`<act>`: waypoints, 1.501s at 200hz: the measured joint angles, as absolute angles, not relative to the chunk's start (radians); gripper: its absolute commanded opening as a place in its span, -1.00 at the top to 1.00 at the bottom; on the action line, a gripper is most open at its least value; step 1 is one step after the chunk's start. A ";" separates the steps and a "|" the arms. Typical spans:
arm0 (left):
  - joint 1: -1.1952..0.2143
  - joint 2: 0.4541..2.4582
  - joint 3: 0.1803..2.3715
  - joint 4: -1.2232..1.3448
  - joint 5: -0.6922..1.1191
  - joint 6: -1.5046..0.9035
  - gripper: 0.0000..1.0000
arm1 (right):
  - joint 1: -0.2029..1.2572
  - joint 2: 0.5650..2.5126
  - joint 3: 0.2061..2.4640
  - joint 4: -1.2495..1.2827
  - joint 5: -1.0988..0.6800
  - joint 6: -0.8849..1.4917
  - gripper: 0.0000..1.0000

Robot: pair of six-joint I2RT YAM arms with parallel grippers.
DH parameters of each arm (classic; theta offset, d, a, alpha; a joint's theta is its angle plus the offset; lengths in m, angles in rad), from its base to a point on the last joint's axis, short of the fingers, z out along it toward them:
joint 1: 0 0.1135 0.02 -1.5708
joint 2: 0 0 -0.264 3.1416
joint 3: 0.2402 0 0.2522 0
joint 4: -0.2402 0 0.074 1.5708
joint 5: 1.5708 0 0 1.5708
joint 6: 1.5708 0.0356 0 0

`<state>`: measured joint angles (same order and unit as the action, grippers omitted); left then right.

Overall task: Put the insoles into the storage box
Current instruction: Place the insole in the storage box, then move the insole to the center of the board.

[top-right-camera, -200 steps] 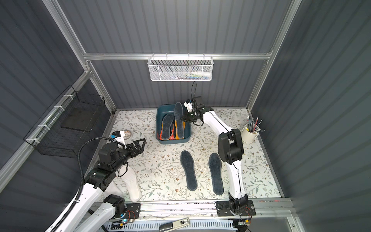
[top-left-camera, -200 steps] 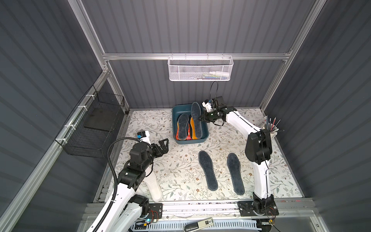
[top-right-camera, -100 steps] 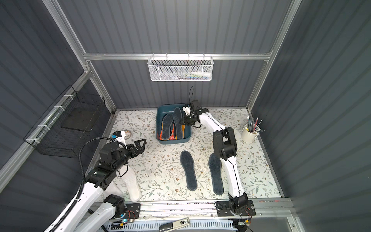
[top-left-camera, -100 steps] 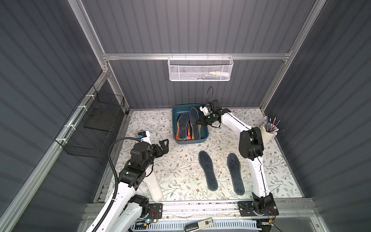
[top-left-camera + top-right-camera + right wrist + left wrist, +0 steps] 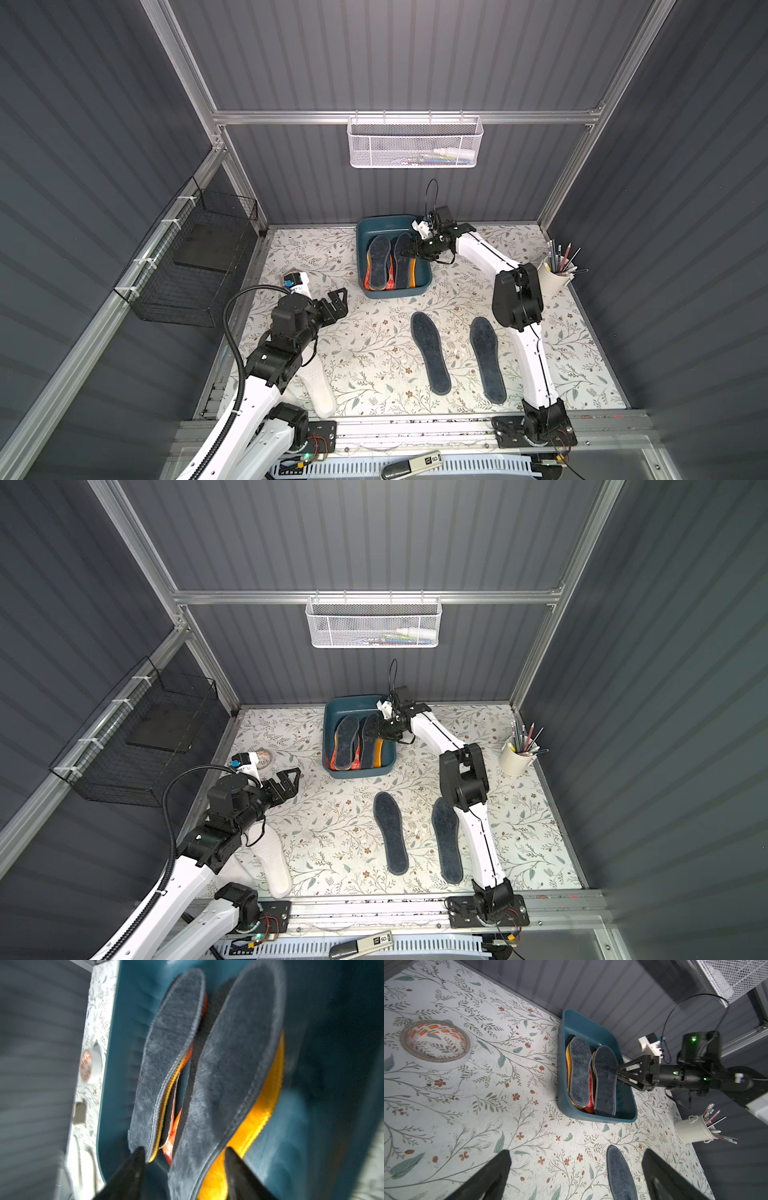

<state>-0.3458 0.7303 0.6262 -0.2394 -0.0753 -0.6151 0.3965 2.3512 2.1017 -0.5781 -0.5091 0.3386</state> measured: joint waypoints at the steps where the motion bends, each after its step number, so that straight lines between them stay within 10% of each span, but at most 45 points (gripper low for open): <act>1: -0.346 0.730 0.626 -0.241 -0.077 -0.616 -1.00 | 0.397 2.347 2.100 -0.578 -0.508 0.341 -0.52; 31: -0.346 0.731 0.627 -0.298 -0.150 -0.643 -1.00 | 0.397 2.152 1.971 -0.514 -0.460 0.323 -0.97; 98: -0.346 0.900 0.750 -0.654 -0.425 -0.834 -0.99 | 0.397 1.694 1.505 -0.181 -0.384 0.355 -0.98; 300: 0.109 0.921 0.573 -0.785 -0.155 -0.871 -1.00 | 0.347 1.669 1.252 -0.088 -0.405 0.445 -0.98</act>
